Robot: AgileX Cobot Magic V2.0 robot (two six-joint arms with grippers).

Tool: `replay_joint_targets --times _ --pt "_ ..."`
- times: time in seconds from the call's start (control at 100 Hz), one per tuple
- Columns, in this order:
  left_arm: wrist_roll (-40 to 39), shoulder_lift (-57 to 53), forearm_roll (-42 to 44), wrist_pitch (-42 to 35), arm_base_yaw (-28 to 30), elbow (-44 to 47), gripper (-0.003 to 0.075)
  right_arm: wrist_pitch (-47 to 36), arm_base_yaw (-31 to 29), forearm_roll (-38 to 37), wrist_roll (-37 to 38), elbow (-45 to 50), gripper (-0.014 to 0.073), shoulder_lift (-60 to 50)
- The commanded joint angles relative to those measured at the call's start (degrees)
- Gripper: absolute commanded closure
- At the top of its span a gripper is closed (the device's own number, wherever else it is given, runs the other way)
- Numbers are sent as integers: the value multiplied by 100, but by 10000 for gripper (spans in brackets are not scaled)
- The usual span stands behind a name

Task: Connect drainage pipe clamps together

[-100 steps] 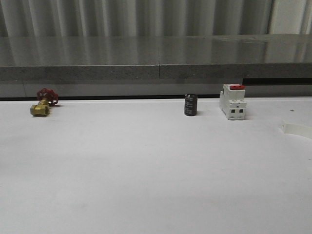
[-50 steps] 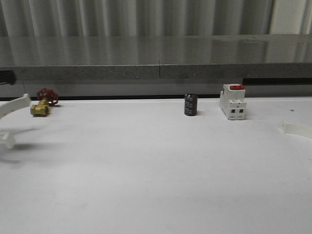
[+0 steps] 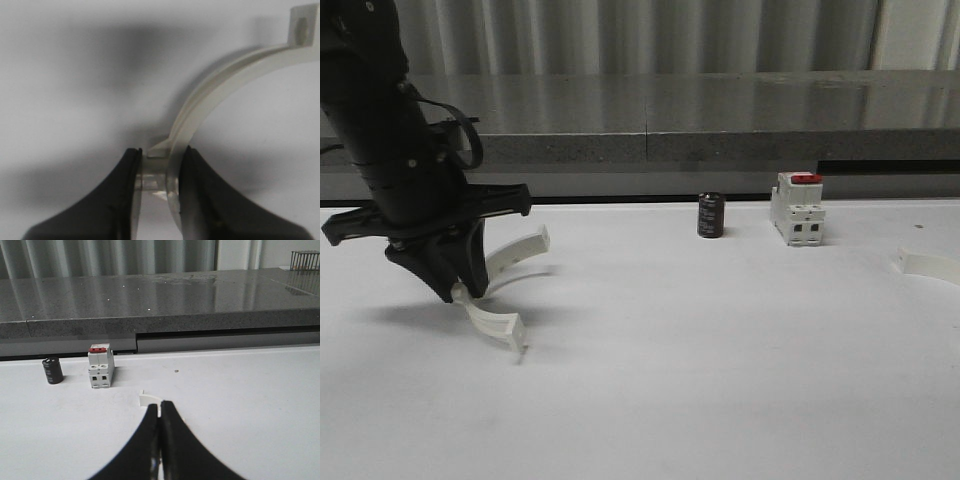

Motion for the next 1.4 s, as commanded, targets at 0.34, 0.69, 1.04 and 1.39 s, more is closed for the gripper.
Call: replay_joint_targets --times 0.34,0.69,1.04,1.39 --pt "-93 -266 -353 -215 -101 -277 341 -430 -20 -32 -54 -94 660 -112" --pt "-93 -1556 861 191 -101 -167 739 -430 -20 -32 -54 -94 660 -112" --pt "265 -3398 1108 20 714 971 741 -430 -20 -32 -54 -94 660 -112" --pt "378 -5680 1060 -676 1379 2605 741 -430 -20 -32 -54 -94 660 -112"
